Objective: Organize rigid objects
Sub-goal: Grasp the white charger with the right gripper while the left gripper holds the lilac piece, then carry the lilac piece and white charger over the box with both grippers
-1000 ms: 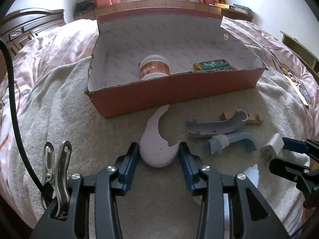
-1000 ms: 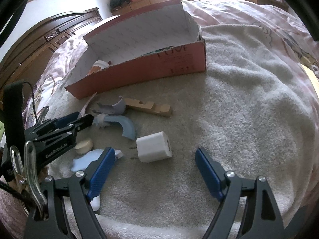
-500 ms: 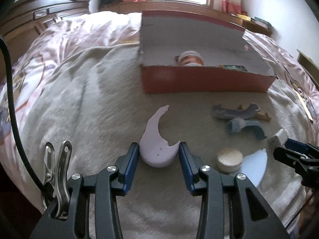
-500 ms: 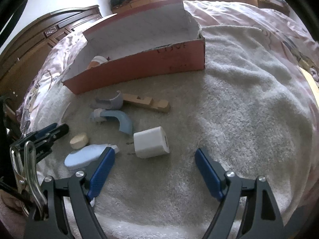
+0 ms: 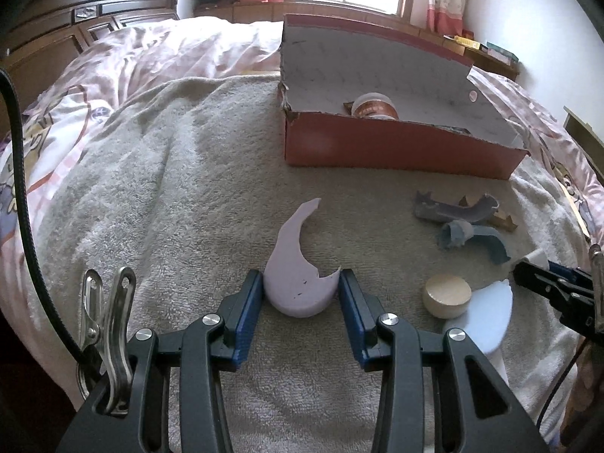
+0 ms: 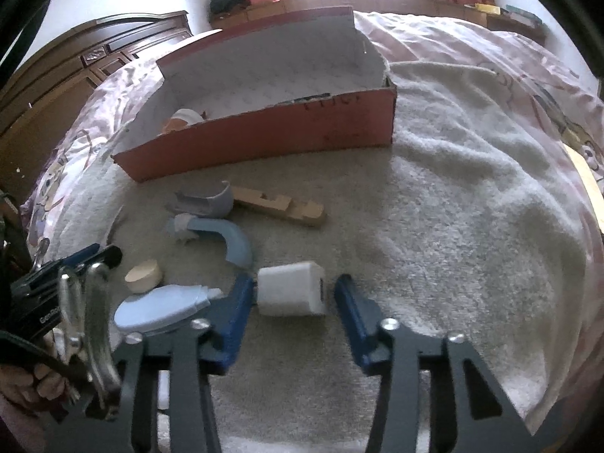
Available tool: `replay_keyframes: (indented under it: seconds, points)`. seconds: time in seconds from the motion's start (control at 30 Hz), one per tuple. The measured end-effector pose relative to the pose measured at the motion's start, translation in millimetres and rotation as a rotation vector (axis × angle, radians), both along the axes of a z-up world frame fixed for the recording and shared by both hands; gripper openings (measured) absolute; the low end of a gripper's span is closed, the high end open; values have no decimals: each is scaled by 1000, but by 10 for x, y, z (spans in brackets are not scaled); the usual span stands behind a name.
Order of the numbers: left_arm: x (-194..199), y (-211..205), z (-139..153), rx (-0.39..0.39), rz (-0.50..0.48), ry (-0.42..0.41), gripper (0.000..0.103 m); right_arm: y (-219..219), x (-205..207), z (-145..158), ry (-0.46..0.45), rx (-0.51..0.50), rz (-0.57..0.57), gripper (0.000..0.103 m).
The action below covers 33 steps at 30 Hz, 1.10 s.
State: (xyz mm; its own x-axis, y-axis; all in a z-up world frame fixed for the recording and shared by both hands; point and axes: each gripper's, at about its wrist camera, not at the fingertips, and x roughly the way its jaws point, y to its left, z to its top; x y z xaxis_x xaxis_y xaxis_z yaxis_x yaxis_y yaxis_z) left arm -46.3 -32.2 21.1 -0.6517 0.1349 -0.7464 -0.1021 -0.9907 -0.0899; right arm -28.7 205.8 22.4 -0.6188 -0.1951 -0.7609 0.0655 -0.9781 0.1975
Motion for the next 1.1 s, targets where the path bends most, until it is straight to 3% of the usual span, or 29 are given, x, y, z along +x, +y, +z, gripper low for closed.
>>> replay_keyframes:
  seconds: [0.5,0.67,1.1]
  points:
    - [13,-8,34,-9,-2,13,42,55,52,-31,28,-29,22,40]
    - [49,-4,134,7,-13,38,42,120,61,-1,46,-79,21,40]
    - [31,118,361,9,-49,87,42,145,23,175,98,-100,40,40]
